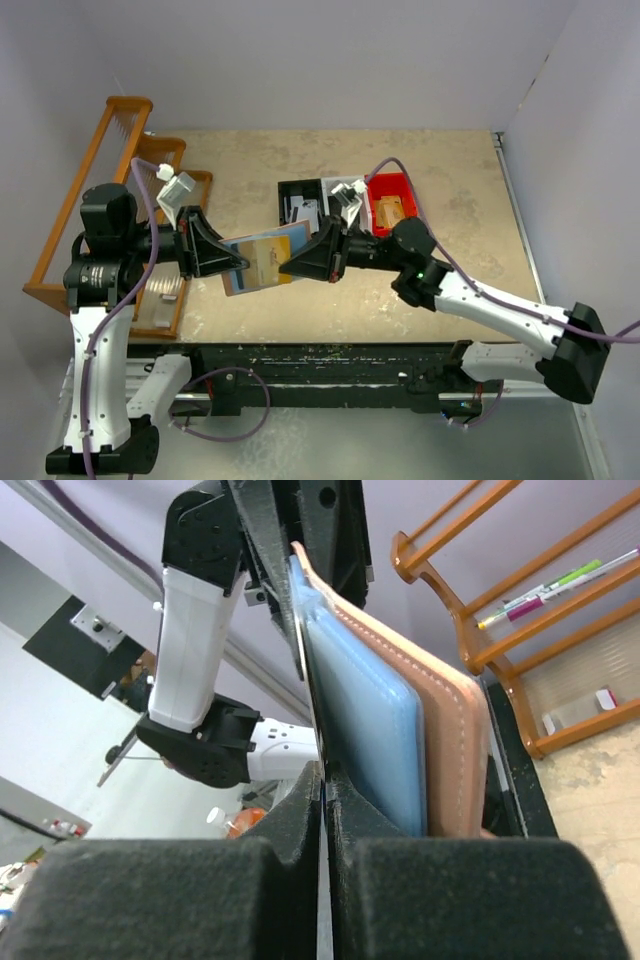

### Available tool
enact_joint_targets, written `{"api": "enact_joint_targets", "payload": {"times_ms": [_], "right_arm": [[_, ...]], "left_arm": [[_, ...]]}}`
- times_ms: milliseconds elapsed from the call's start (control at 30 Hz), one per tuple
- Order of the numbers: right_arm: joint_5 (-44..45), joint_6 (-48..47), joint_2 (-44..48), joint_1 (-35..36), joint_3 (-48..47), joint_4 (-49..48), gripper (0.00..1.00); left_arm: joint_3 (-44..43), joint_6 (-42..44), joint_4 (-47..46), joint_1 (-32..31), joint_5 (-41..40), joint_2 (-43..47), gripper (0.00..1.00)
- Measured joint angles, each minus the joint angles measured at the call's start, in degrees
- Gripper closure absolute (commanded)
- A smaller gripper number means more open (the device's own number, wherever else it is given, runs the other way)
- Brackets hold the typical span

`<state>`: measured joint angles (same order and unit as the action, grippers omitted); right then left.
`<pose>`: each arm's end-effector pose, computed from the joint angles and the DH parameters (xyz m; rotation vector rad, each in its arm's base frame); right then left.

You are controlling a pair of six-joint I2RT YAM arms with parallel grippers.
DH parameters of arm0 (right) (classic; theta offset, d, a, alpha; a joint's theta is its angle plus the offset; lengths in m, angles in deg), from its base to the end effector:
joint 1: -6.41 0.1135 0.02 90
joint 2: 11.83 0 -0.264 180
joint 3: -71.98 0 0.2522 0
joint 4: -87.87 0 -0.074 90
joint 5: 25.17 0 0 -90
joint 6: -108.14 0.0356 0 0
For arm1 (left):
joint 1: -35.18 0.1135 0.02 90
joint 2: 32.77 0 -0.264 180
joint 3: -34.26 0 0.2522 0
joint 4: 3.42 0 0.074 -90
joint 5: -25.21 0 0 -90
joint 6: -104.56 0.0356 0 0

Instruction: Take the credit cards out of the card holder

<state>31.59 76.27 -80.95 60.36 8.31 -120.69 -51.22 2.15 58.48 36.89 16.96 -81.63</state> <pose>0.1445 0.2317 0.3769 -0.5774 1.4129 1.9785 0.1213 -0.0316 0.4290 0.6966 1.7522 -1.5223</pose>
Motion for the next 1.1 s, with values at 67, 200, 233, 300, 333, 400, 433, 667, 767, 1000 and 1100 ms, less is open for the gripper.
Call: {"api": "enact_joint_targets", "payload": {"times_ms": [67, 200, 233, 300, 333, 400, 433, 667, 767, 1000, 1100], "right_arm": [[0.85, -1.68, 3.08, -0.15, 0.00, 3.52, 1.00], [1.73, -4.83, 8.41, -1.90, 0.00, 11.02, 1.00], [1.84, -5.49, 9.33, -2.69, 0.00, 12.94, 1.00], [1.97, -7.28, 10.60, -4.72, -0.35, 17.55, 1.00], [2.08, -8.17, 10.88, -5.90, -0.81, 20.26, 1.00], [2.60, -10.84, 11.54, -10.16, -2.58, 27.80, 1.00], [3.43, -12.35, 11.80, -12.87, -3.80, 32.13, 1.00], [16.57, -20.74, 6.23, -29.11, -14.36, 56.52, 1.00], [23.76, -23.71, -0.04, -31.10, -16.74, 62.60, 1.00], [35.23, -28.98, -17.42, -35.39, -24.17, 69.94, 1.00], [38.21, -30.99, -24.57, -36.76, -29.33, 70.53, 1.00]], "left_arm": [[-0.13, -0.48, -0.66, -0.02, 0.52, 0.09, 1.00], [-0.28, 0.26, 0.63, -0.24, 0.96, -1.62, 1.00], [-0.28, 0.61, 0.83, -0.24, 0.92, -1.95, 1.00], [-0.28, 1.09, 0.98, -0.24, 0.44, -2.75, 1.00], [-0.28, 1.25, 1.03, -0.24, 0.13, -3.02, 1.00], [-0.28, 2.14, 1.29, -0.24, -1.29, -3.26, 1.00], [-0.28, 2.69, 1.46, -0.24, -1.92, -3.26, 1.00], [-0.96, 10.64, 5.90, -0.24, -12.72, -5.07, 1.00], [-1.25, 14.47, 8.48, -0.24, -16.68, -7.10, 1.00], [-1.25, 18.18, 11.39, -0.24, -19.54, -7.45, 1.00], [-1.70, 18.88, 12.20, -0.24, -19.41, -7.10, 1.00]]}}
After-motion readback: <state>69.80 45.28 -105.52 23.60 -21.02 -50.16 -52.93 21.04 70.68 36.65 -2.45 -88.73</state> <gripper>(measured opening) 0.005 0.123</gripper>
